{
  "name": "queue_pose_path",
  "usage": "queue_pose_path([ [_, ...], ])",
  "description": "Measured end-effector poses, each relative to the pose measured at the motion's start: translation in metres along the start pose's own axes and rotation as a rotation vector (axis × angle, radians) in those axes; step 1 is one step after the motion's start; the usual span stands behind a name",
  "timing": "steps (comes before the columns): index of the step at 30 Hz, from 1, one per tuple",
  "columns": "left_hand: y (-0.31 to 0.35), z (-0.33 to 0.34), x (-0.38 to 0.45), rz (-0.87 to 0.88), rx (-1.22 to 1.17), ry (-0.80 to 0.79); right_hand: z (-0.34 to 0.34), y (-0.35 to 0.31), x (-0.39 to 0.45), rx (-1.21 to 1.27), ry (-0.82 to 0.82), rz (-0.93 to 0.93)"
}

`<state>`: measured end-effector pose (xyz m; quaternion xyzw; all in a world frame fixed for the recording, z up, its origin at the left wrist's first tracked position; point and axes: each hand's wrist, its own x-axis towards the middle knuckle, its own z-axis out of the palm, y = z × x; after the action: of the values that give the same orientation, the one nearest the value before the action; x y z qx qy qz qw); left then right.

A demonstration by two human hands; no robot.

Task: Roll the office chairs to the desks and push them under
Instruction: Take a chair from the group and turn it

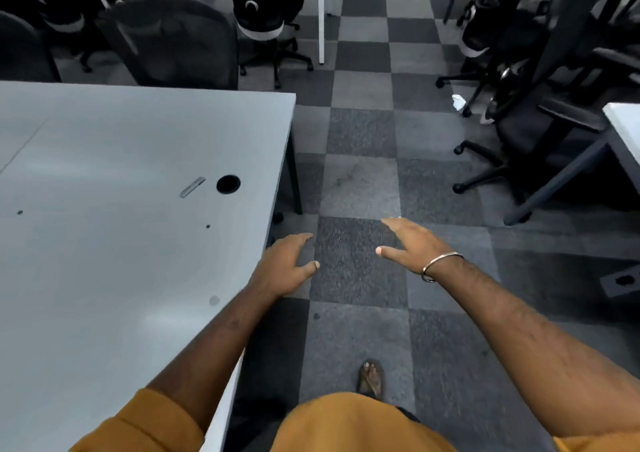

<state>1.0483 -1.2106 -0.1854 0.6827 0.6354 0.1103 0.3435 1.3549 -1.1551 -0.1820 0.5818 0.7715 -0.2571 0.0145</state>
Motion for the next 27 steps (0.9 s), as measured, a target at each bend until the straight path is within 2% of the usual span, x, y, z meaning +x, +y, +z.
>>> queue_pose_path([
  [6, 0.04, -0.018, 0.1, -0.033, -0.038, 0.044, -0.069, 0.052, 0.1, 0.004, -0.013, -0.056],
  [12, 0.041, -0.056, 0.229, -0.017, 0.018, 0.101, -0.122, 0.086, 0.233, -0.016, -0.028, -0.102],
  [20, 0.045, -0.151, 0.449, -0.02, 0.041, 0.076, -0.225, 0.115, 0.444, 0.022, -0.052, -0.065],
  [27, 0.062, -0.223, 0.616, 0.008, 0.11, 0.044, -0.321, 0.136, 0.583, 0.082, 0.035, -0.048],
])
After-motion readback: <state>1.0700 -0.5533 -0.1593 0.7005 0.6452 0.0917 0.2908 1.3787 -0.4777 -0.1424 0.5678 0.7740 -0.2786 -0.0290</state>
